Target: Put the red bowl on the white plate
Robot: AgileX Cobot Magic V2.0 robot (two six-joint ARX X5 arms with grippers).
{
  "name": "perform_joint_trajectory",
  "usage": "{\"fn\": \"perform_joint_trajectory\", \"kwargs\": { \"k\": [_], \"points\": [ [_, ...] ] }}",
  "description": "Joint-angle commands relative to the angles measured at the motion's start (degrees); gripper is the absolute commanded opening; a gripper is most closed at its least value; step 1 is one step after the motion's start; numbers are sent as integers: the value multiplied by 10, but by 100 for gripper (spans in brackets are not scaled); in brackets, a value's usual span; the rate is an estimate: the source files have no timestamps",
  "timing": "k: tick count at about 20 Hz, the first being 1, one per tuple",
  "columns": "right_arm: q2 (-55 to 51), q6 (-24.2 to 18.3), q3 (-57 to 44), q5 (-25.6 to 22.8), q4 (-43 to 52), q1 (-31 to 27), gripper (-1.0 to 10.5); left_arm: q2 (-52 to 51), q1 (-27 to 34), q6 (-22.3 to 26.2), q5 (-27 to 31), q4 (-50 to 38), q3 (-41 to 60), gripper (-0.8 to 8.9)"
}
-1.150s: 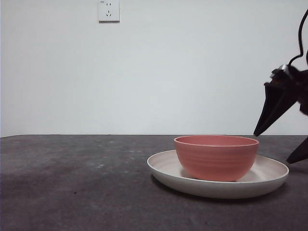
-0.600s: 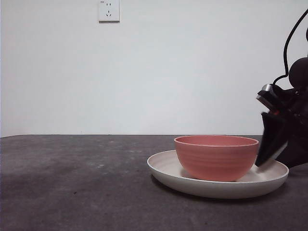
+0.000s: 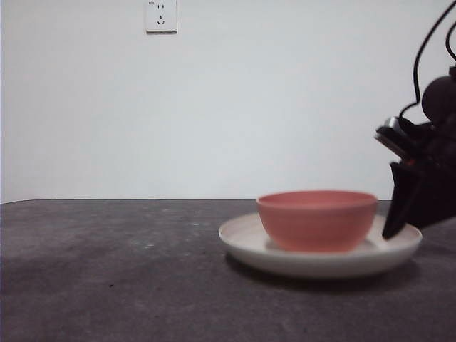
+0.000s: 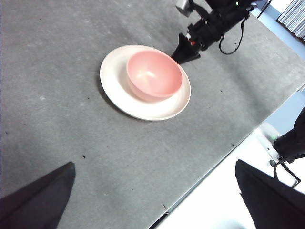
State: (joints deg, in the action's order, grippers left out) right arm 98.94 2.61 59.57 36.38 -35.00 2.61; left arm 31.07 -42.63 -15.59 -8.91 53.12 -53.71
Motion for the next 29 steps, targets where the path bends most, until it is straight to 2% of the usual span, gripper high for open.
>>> {"fn": "perform_joint_trajectory", "kwargs": {
  "k": [1, 7, 12, 16, 29],
  "points": [
    [10, 5, 45, 6, -20, 13, 13, 2, -3, 1, -1, -5, -5, 591],
    [10, 49, 107, 4, -24, 72, 13, 2, -3, 1, -1, -5, -5, 591],
    [11, 74, 107, -46, -1, 149, 13, 2, -3, 1, -1, -5, -5, 591],
    [25, 97, 107, -49, 28, 185, 13, 2, -3, 1, -1, -5, -5, 591],
    [114, 105, 107, -50, 58, 198, 15, 2, -3, 1, -1, -19, -5, 591]
  ]
}}
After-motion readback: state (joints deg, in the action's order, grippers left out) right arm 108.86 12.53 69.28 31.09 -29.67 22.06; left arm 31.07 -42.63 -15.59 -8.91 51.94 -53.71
